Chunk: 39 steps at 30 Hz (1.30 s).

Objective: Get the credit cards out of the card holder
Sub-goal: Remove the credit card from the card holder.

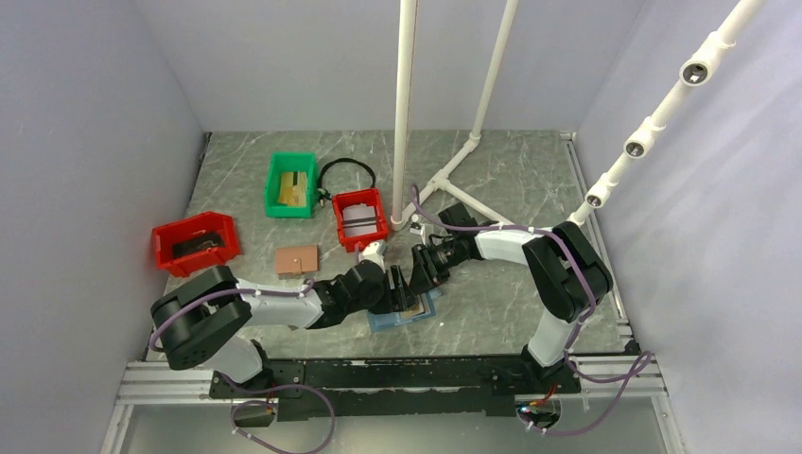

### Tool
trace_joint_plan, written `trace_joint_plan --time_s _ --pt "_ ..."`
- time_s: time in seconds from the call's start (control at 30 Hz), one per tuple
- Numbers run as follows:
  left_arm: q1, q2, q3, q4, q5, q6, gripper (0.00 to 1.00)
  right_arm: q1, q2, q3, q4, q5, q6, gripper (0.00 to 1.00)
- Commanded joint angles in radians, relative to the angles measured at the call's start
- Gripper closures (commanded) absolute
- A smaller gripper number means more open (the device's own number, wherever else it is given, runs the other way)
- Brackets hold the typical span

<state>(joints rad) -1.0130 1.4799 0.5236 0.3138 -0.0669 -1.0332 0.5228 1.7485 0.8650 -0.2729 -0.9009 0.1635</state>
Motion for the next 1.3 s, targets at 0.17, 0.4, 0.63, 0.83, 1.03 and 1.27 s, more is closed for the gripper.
trace_joint_plan --time_s 0.17,0.4,0.63,0.83,1.03,1.27 --pt "0.001 0.030 0.007 -0.040 0.022 0.011 0.30 0.006 -0.013 0.022 0.040 -0.146 0.030 0.64" --pt "0.009 0.028 -0.005 -0.027 0.025 0.001 0.30 0.006 -0.020 0.024 0.044 -0.224 0.030 0.62" --pt "0.021 0.011 -0.041 0.048 0.053 -0.005 0.27 0.009 -0.015 0.027 0.033 -0.218 0.023 0.62" --pt "0.038 0.011 -0.095 0.154 0.073 -0.041 0.26 0.011 -0.021 0.029 0.029 -0.224 0.021 0.63" --pt "0.046 0.030 -0.118 0.221 0.081 -0.070 0.26 0.014 -0.017 0.033 0.020 -0.222 0.016 0.63" --pt "0.050 0.029 -0.139 0.235 0.069 -0.097 0.28 0.014 -0.020 0.040 0.006 -0.214 0.004 0.63"
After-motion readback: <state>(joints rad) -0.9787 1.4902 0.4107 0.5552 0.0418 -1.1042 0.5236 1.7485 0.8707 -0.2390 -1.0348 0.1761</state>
